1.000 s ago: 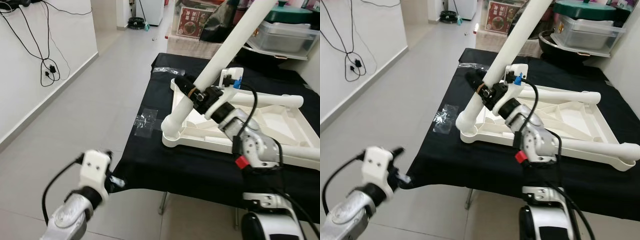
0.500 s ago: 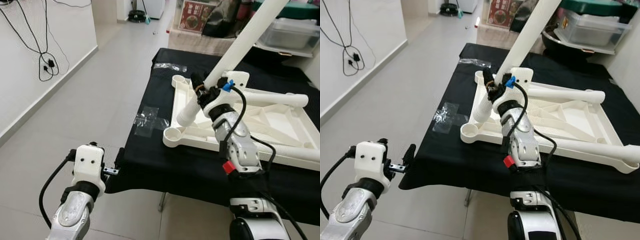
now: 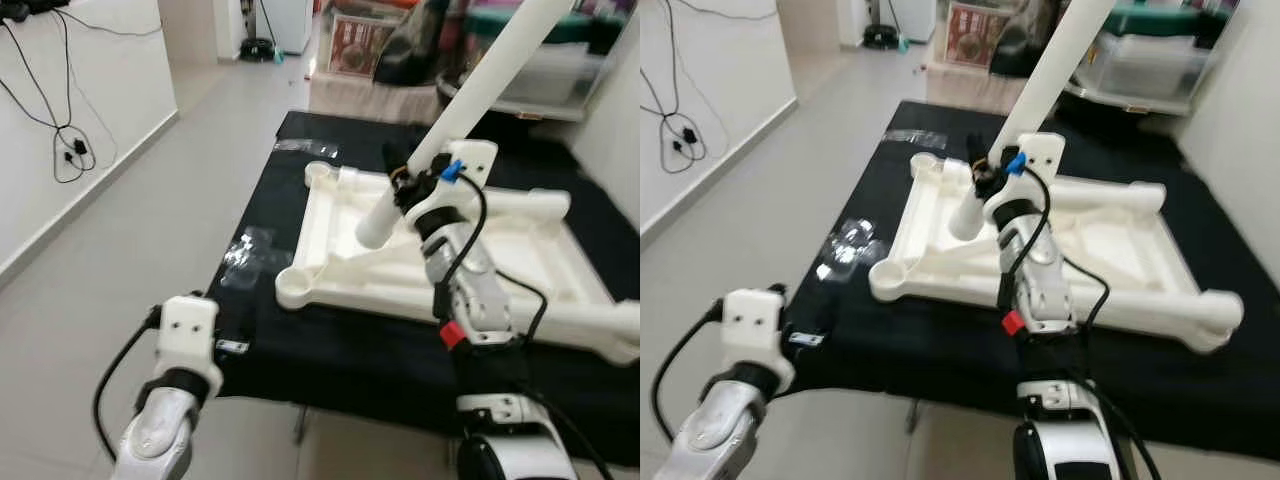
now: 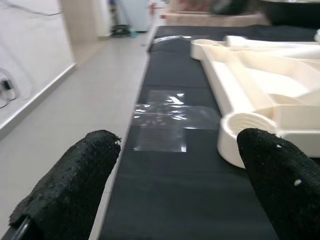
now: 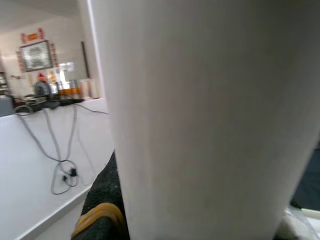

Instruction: Building children table

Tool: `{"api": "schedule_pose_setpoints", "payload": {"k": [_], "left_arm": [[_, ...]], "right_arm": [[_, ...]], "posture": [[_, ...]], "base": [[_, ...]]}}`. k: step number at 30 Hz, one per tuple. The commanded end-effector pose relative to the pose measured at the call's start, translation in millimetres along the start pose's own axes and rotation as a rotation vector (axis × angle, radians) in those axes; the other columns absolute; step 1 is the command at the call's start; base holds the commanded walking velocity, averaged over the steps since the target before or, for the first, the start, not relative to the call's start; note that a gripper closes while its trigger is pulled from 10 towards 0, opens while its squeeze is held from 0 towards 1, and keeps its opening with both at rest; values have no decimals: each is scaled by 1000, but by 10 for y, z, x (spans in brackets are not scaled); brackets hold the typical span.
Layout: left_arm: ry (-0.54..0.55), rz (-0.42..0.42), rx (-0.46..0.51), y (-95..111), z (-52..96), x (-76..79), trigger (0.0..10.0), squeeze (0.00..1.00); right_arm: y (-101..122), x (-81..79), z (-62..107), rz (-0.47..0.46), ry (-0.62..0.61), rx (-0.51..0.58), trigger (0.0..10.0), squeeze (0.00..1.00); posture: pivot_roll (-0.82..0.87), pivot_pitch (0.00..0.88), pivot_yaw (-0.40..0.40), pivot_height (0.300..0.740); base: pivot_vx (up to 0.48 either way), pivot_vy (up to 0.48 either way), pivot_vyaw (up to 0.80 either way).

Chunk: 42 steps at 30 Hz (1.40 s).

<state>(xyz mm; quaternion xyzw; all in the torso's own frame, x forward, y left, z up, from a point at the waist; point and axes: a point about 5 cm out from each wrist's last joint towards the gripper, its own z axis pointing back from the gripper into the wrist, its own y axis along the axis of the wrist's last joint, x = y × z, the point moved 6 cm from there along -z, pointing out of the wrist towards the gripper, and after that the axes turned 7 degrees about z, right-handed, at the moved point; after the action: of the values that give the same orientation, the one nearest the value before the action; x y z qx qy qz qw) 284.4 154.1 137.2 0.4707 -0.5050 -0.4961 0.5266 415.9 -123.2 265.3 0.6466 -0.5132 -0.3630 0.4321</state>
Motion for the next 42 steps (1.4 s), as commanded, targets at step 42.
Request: {"api": "schedule_pose_setpoints", "payload": {"k": [42], "left_arm": [[31,0,-46,-121,22,-26,10000,0]], "right_arm": [[-29,-67,-107,32,56,-11,10000,0]], "posture": [[100,96,-126,740]], "base": [[0,129,0]]}}
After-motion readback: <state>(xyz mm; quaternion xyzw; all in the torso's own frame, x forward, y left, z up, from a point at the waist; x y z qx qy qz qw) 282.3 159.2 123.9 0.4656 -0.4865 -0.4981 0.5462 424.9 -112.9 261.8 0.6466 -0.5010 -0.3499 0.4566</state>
